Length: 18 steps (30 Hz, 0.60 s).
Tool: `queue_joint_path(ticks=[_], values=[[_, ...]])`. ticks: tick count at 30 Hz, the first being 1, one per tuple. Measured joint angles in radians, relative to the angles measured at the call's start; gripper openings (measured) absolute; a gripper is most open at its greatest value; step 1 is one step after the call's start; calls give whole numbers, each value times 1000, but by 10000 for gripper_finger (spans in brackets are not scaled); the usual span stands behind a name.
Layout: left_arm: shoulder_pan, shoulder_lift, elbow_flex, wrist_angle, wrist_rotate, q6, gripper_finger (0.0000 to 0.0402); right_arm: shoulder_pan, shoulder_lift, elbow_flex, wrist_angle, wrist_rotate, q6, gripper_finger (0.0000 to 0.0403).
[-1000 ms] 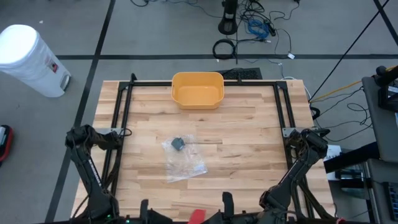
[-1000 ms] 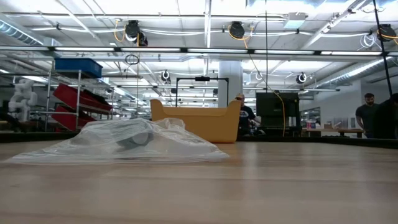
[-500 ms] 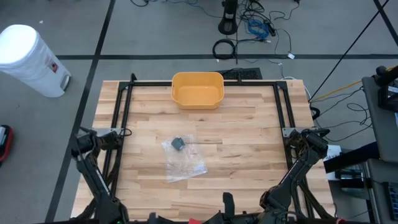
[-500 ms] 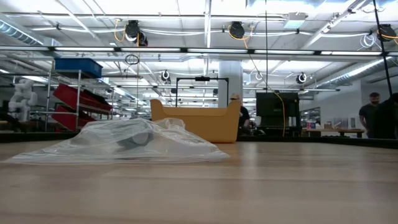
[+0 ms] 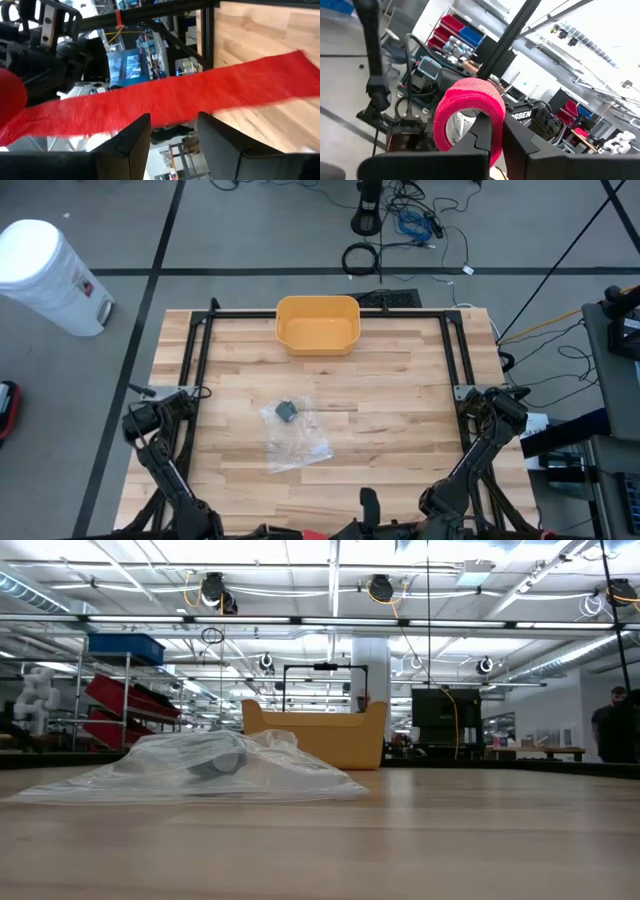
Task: Roll bandage
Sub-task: Roll the red bandage
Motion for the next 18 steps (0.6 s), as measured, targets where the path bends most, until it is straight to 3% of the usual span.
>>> queue_joint_path(ticks=[5, 18], values=[[2, 0, 64, -22, 28, 56, 169, 0, 0, 0, 33, 78, 0, 18], [12, 0, 179, -322, 14, 74, 169, -2, -31, 0, 40, 98, 18, 18]])
